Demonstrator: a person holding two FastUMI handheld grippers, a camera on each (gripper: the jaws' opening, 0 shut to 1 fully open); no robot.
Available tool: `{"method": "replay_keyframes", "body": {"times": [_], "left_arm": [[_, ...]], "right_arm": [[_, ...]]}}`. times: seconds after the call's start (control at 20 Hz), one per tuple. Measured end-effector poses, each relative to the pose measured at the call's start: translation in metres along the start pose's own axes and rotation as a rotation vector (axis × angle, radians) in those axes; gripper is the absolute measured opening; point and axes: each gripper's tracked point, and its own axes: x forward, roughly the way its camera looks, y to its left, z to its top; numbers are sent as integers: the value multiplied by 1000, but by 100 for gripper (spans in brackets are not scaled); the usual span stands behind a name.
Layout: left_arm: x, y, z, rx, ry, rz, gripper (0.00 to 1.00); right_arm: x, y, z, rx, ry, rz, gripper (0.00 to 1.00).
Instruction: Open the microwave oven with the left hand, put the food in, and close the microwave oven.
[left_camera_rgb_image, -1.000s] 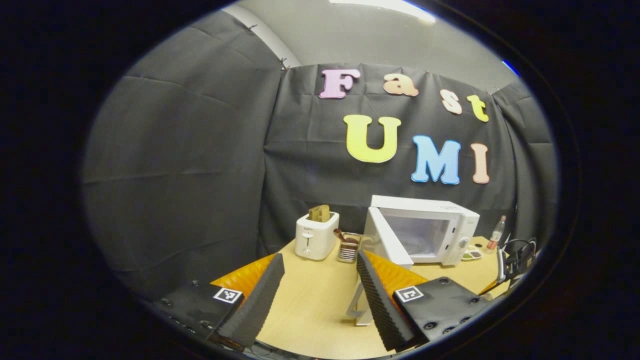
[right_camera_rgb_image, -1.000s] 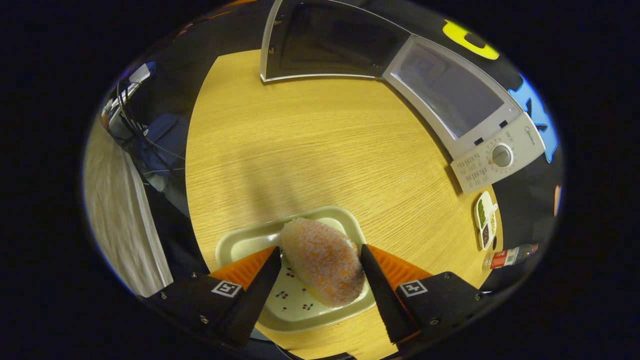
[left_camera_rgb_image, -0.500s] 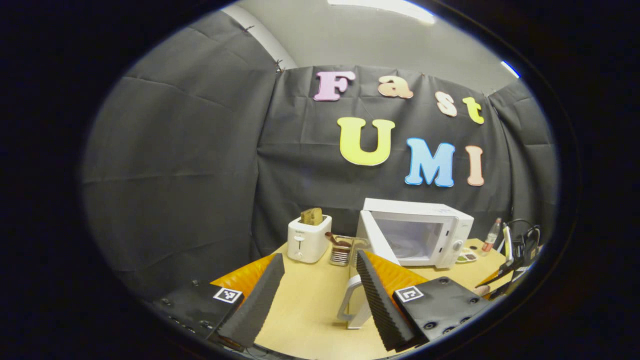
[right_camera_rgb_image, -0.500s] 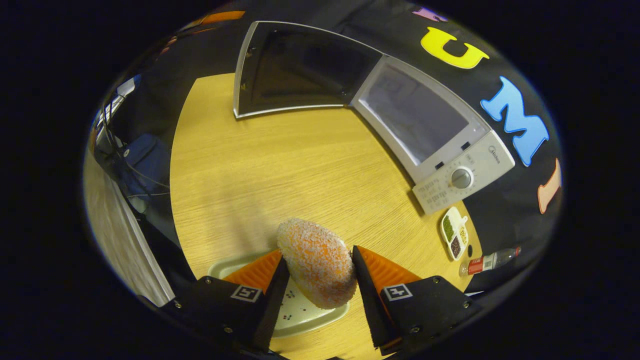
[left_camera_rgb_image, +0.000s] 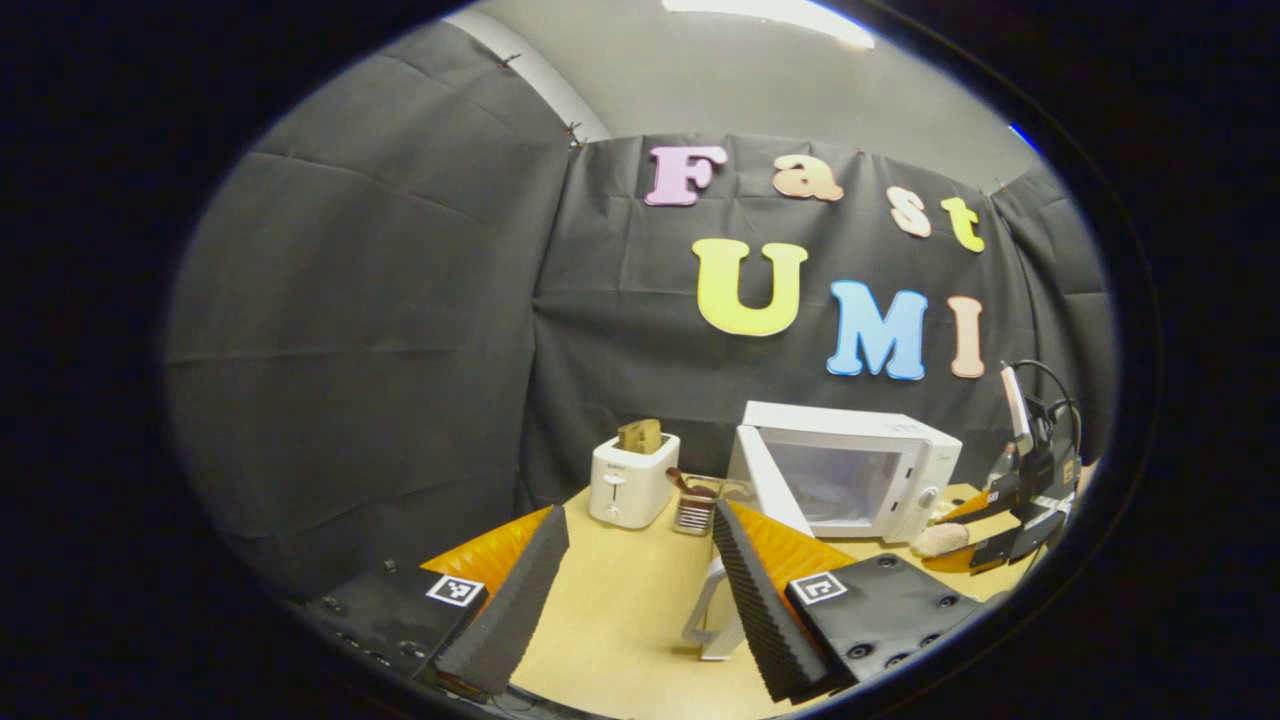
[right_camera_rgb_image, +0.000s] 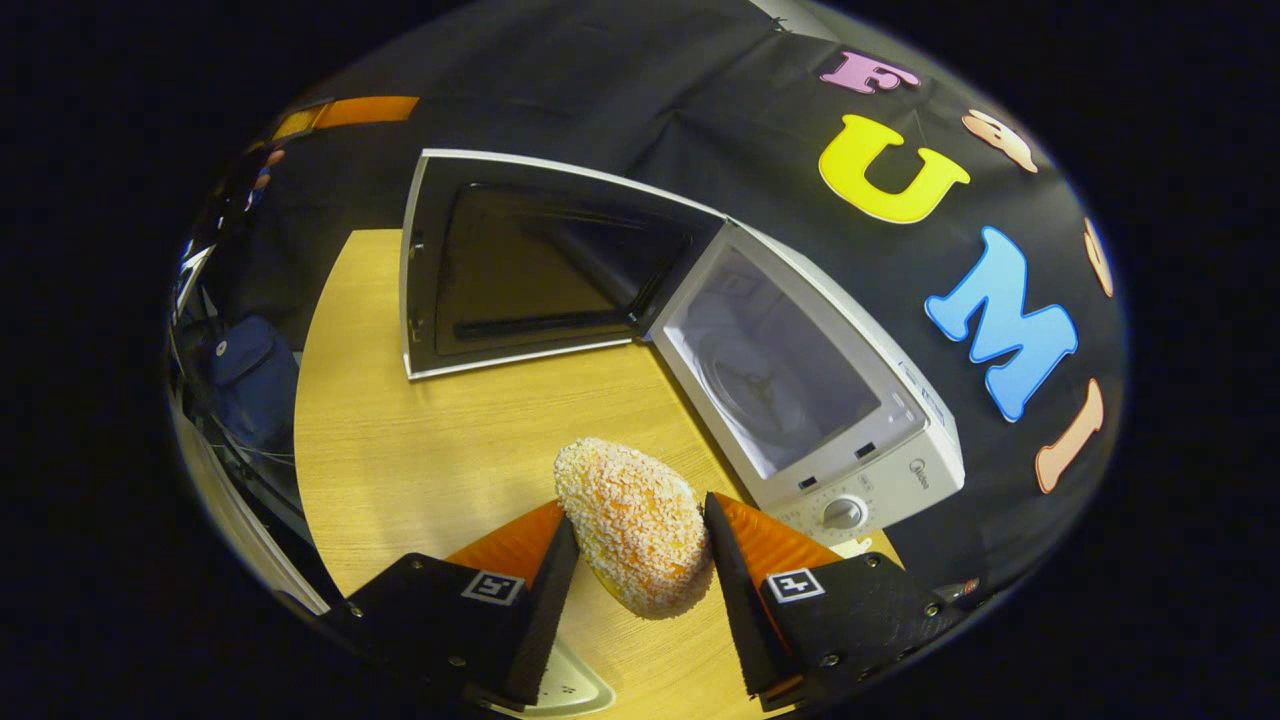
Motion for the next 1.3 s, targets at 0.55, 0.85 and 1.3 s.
{"method": "replay_keyframes", "body": {"times": [0.55,0.85,1.3], "left_arm": [[-24,34,-8,15,24,154,92],[-39,35,-12,15,32,220,95],[-44,36,-22,5,74,322,95]], "right_arm": [[82,-73,61,45,-53,-147,73],[143,-101,84,-56,-103,-239,73],[225,-136,61,-83,-71,-373,73]]}}
